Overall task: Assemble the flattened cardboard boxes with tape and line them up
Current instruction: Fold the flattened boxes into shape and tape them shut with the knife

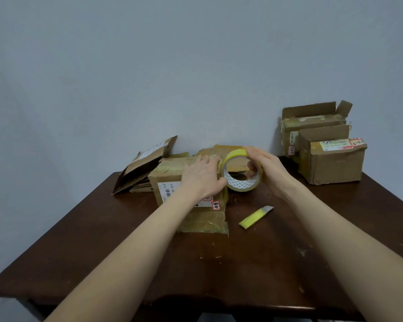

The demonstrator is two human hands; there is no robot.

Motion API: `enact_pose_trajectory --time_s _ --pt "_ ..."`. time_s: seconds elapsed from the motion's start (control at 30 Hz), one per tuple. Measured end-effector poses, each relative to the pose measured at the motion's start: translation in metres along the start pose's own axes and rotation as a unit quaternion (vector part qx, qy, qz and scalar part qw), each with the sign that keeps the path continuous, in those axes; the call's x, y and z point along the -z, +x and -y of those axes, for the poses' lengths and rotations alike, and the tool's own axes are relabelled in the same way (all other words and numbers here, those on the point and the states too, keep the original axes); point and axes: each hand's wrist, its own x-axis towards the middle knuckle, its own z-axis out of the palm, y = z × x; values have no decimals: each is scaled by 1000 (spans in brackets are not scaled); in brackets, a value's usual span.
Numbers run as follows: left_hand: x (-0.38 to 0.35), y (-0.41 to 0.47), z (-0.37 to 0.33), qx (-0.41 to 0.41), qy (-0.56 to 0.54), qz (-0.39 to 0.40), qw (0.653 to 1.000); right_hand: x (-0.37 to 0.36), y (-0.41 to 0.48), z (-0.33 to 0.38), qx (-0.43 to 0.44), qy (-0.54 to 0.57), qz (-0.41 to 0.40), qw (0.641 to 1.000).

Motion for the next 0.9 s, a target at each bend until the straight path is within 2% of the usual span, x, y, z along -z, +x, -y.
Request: enact_pose_trajectory --time_s 0.07,0.17,0.3,0.47,0.67,0.77,0.9 --pt "-4 1 2 -13 6 -17 1000 2 3 -3 -19 20 6 1000" --pt "-5 4 12 -26 4 9 1000 6 4 -1 -5 -13 20 1000" --pt "-4 5 16 -35 1 6 999 9 5 2 7 -38 43 998" --pt "-7 7 27 -48 13 5 999 22 3 2 5 -166 54 985" --pt "-9 4 39 -57 11 0 998 21 3 -4 -8 -197 49 979" --pt "-20 -2 39 -71 49 19 996 25 -3 -2 -6 -252 67 965" --pt "-36 -4 34 -94 98 -7 991 29 -8 -11 18 -315 60 947"
